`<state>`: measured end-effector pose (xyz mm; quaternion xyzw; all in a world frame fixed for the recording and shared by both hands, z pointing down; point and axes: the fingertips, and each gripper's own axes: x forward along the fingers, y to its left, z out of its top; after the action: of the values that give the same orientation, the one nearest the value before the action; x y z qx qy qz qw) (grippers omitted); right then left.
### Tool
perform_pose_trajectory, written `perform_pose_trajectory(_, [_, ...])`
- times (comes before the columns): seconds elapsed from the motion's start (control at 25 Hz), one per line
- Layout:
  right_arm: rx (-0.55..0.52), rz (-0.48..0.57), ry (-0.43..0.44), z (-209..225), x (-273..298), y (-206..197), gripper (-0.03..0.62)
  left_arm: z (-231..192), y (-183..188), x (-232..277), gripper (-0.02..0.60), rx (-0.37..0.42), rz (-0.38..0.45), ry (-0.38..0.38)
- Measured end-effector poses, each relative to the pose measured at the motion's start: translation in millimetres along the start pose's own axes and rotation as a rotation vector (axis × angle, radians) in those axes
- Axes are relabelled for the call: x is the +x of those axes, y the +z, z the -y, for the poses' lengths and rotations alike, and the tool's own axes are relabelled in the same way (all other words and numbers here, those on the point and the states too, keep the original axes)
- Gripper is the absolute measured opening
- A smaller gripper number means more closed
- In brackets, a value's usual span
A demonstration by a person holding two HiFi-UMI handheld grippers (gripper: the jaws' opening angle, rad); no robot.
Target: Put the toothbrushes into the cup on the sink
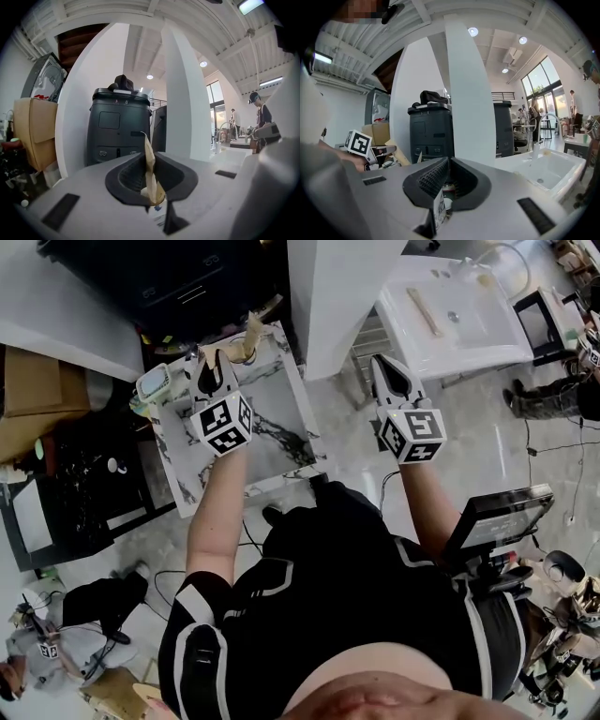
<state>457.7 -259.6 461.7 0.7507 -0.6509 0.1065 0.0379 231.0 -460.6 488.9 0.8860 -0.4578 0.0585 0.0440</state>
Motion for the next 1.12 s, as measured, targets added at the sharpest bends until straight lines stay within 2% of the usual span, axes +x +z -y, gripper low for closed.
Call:
perform_pose_trajectory(0.44, [0.016,-0.034,0.056,11,24,-24,0.034,2,-45,20,0.054,0.057,-0.083,0.056])
perform_pose_trajectory(0.6, [0.02,-0.044,0.067,13,27,-30,0.034,6,-62,22,0.054,0.066,-0.117,0.052])
perform_pose_trajectory(0.72, [0.022,-0.044,0.073,14,27,-31,0.034,8,-66,21,0.054,0.061,-0.125,0.053])
perform_pose_trajectory(1.04, [0.023,-0.051,0.088,10,30,-33,0.034,14,-71,23,0.056,0.108,-0.144,0.038])
perform_pose_trajectory(1.12, [0.023,-0.049,0.089,7,30,-31,0.034,15,-68,23,0.079,0.123,-0.135,0.029])
